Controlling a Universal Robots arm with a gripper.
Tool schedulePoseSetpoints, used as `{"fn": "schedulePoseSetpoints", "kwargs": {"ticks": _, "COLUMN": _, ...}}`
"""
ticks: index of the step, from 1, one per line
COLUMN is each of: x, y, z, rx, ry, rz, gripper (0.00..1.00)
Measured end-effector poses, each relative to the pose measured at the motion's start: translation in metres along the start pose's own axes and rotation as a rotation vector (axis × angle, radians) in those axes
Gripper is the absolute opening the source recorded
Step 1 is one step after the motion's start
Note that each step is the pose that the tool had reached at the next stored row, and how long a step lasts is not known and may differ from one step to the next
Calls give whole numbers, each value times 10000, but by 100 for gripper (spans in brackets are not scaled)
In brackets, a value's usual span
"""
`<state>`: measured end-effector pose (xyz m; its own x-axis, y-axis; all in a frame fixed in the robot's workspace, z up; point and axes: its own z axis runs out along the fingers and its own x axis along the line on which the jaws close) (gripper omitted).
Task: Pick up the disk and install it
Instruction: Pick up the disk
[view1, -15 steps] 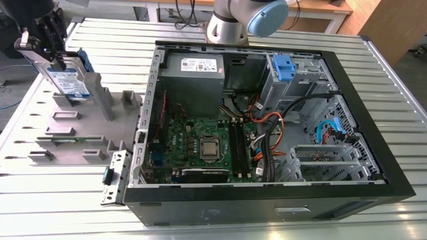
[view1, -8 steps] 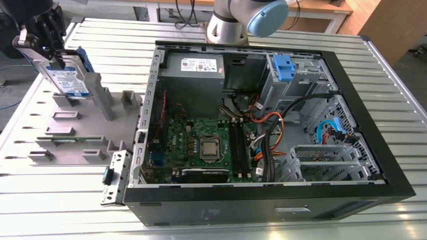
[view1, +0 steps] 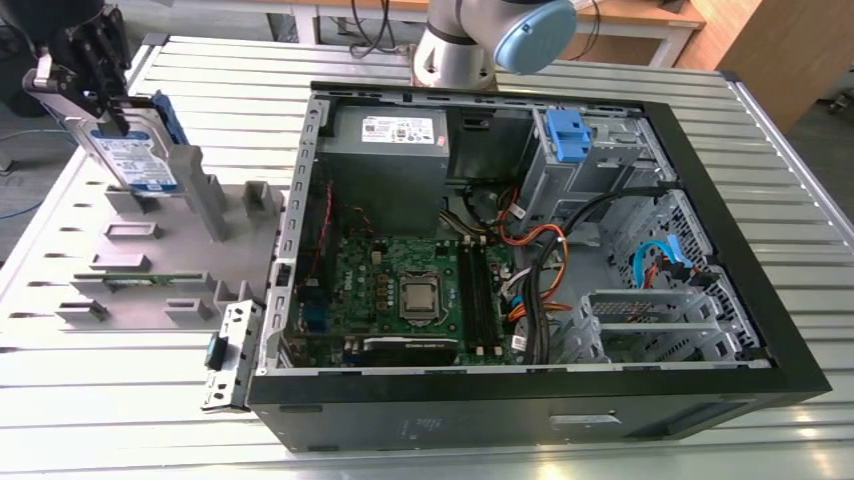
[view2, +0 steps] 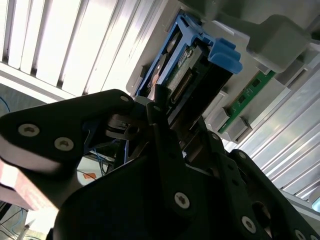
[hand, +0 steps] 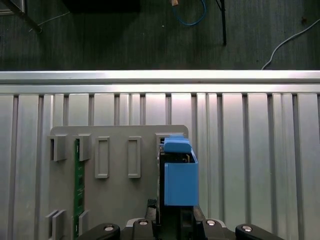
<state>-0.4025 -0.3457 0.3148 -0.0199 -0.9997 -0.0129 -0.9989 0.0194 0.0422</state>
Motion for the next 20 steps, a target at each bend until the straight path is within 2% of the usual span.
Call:
{"fn": "schedulePoseSetpoints", "kwargs": {"ticks": 4, "x": 0, "y": 2, "z": -33, "rx": 1, "ry": -1, "rz": 0, "gripper": 35}}
{"fn": "schedulePoseSetpoints", "kwargs": {"ticks": 13, "x": 0, "y": 2, "z": -38, "rx": 0, "ry": 0, "rz": 0, "gripper": 35}}
{"fn": "schedulePoseSetpoints", "kwargs": {"ticks": 20, "x": -1, "y": 4, "z": -93, "rx": 0, "ry": 0, "rz": 0, "gripper": 35}}
